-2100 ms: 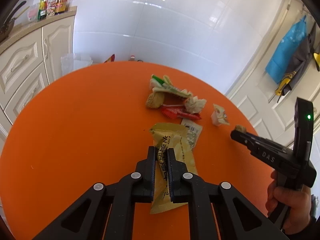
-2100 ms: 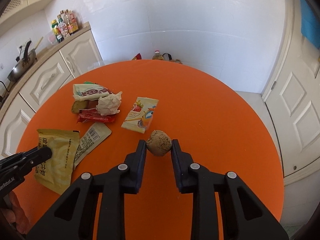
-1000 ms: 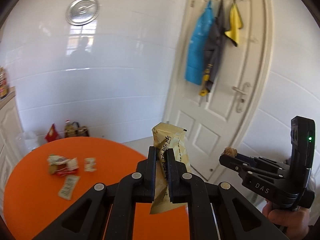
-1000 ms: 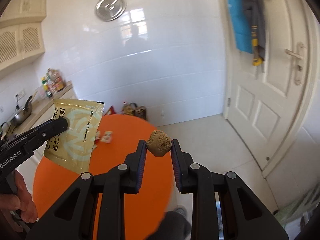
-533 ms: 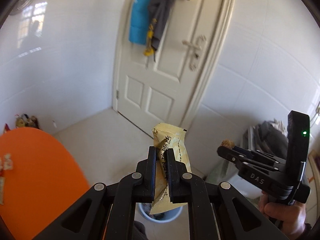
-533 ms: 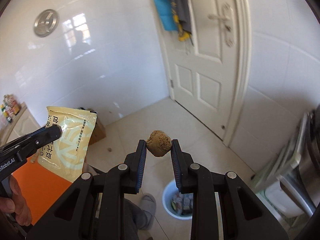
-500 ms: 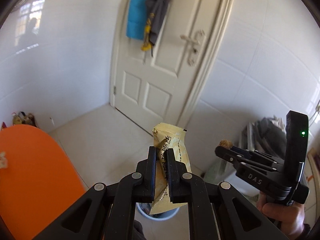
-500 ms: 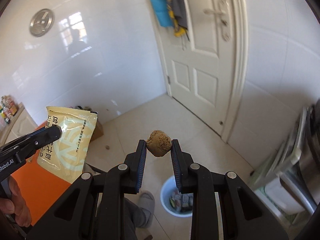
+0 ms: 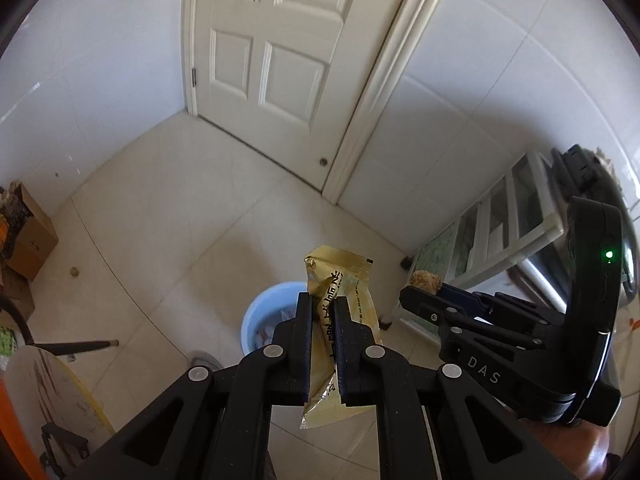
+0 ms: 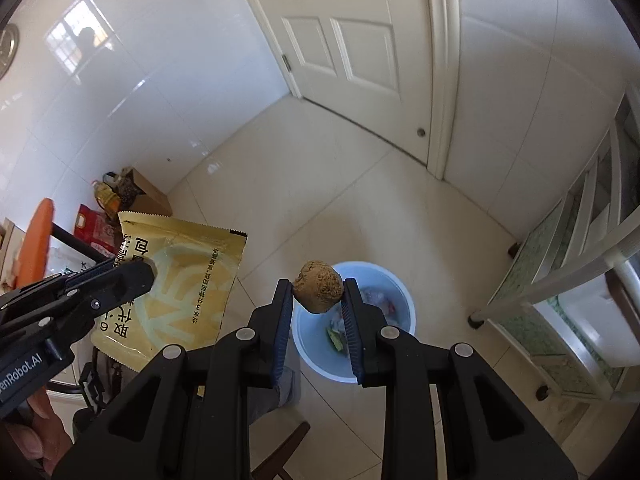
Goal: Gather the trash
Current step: 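Carry the yellow wrapper and brown ball to the bin and open both tools, then return both open tools to the orange table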
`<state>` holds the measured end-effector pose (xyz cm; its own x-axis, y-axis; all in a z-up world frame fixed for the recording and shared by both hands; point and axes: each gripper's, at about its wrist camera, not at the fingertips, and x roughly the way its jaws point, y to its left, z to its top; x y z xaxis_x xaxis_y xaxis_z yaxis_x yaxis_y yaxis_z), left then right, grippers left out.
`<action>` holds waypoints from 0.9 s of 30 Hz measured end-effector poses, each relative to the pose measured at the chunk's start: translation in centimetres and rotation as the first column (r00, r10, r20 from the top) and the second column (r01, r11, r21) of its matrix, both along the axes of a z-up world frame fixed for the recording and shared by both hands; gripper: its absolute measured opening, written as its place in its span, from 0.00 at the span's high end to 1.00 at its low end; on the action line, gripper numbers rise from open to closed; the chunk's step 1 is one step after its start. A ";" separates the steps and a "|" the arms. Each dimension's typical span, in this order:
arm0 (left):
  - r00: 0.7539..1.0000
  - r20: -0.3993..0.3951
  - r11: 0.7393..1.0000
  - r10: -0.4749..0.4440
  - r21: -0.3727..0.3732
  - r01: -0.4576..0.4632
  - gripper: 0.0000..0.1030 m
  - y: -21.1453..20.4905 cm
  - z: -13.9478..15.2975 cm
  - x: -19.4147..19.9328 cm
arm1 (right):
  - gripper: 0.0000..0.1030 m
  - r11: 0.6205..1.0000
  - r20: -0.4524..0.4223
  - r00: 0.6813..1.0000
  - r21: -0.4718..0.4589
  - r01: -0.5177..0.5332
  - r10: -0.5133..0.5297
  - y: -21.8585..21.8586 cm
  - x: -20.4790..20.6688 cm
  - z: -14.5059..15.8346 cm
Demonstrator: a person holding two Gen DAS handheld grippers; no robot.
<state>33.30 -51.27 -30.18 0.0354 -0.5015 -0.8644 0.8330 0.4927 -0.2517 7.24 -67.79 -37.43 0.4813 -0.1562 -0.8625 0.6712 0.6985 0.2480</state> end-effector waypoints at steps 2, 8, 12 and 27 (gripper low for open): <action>1.000 -0.001 0.999 -0.001 0.039 0.001 0.94 -1.7 -1.0 0.8 | 0.75 1.000 -0.010 1.000 0.019 0.007 -0.007 -0.7 0.3 -1.1; 0.999 0.003 0.994 -0.033 0.108 0.033 0.78 -5.8 -3.1 2.3 | 0.72 0.999 -0.047 0.999 0.033 0.028 -0.026 -2.0 0.7 -3.2; 1.000 0.019 0.995 0.000 0.104 -0.002 0.41 -6.9 -3.9 3.1 | 0.36 0.997 -0.052 0.997 0.040 0.061 -0.059 -2.6 0.4 -3.8; 0.960 0.252 0.992 0.122 0.013 -0.129 0.04 -1.7 1.9 -1.0 | 0.00 0.990 -0.019 0.989 -0.011 0.144 -0.144 -0.1 -0.9 0.0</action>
<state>32.27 -52.99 -28.31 0.3138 -0.4538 -0.8340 0.7984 0.6015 -0.0269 6.29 -67.90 -37.41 0.4362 -0.2307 -0.8698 0.7696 0.5966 0.2277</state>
